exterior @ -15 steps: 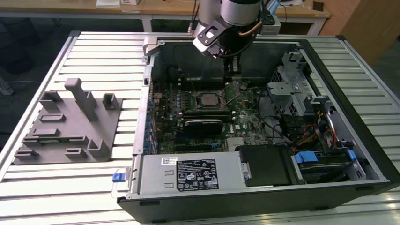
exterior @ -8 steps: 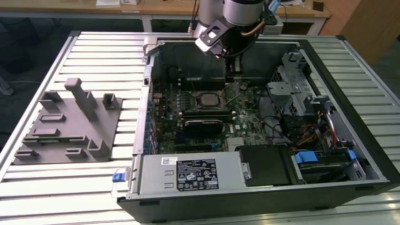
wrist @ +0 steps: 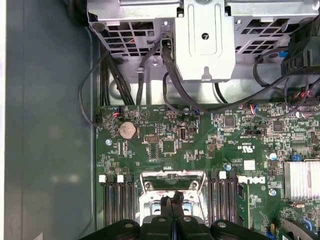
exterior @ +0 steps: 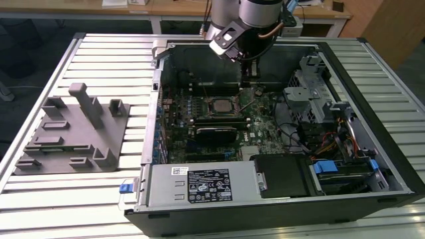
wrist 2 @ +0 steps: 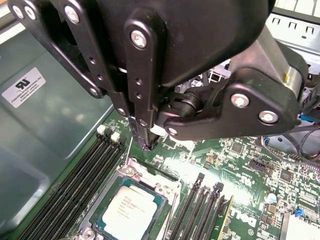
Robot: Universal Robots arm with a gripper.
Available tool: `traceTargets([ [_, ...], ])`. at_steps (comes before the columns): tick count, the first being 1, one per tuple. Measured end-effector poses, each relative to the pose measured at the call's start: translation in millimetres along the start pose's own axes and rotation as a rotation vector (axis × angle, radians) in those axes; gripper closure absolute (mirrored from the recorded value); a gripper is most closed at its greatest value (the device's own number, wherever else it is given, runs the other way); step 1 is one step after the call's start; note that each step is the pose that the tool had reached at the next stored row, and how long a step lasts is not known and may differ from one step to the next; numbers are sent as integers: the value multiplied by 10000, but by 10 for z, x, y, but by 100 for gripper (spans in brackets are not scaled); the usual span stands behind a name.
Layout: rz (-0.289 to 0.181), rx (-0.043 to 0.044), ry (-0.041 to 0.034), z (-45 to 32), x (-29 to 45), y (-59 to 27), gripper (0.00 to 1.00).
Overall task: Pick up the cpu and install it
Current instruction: 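Close the cpu cover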
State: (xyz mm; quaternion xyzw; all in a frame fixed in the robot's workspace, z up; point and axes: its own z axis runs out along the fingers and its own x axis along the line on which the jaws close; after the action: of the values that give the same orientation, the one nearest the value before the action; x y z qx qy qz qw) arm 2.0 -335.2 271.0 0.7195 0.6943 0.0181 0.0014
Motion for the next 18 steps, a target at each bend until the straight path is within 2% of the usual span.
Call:
traceTargets([
  [18,1,0,0,4,5,125,89],
])
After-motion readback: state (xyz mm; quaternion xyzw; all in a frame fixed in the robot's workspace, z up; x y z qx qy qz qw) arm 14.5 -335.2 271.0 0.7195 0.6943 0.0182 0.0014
